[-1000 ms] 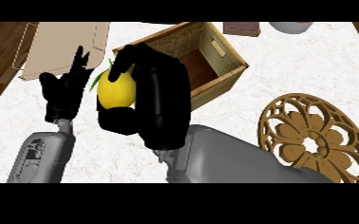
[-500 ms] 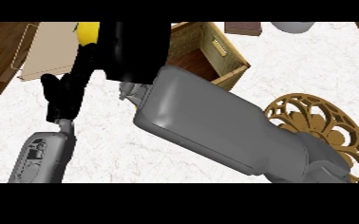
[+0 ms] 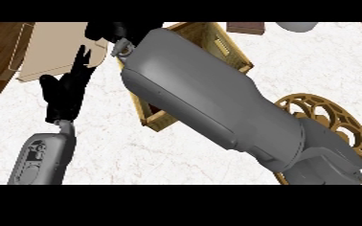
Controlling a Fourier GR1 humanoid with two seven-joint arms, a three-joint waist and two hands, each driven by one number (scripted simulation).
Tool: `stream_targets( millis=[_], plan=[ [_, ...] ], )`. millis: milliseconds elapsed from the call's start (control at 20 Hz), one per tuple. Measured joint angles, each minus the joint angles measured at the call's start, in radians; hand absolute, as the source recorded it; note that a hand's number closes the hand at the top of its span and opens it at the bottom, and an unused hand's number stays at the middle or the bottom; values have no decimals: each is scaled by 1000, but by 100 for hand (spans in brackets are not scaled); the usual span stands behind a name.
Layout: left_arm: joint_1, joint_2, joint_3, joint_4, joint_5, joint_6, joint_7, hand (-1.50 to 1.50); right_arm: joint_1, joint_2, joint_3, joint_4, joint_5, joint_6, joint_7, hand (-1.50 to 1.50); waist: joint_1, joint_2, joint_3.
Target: Pick the lemon from the placemat and place it in the basket
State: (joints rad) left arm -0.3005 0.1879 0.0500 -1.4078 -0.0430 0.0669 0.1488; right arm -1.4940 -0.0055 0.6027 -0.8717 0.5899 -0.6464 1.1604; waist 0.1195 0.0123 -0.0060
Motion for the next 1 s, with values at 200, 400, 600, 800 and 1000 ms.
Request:
stream_targets(
  millis=[200,400,600,800,1000],
  plan=[
    [-13,4,12,3,2,6,9,0,-32,1,8,97,-67,-18,-21,150,-11,3,1],
    [-8,13,24,7,11,-4,1,0,-43,2,24,162,-134,-46,-46,150,-21,2,2],
    [-7,20,37,13,19,-11,0,0,-34,3,30,188,-208,-86,-80,150,-33,2,3],
    [13,12,36,-13,8,10,18,0,-28,4,25,204,-270,-118,-111,150,-50,-2,4],
    [16,22,42,-19,9,8,29,0,-61,3,178,303,-177,38,-150,150,-62,-6,1]
  ],
)
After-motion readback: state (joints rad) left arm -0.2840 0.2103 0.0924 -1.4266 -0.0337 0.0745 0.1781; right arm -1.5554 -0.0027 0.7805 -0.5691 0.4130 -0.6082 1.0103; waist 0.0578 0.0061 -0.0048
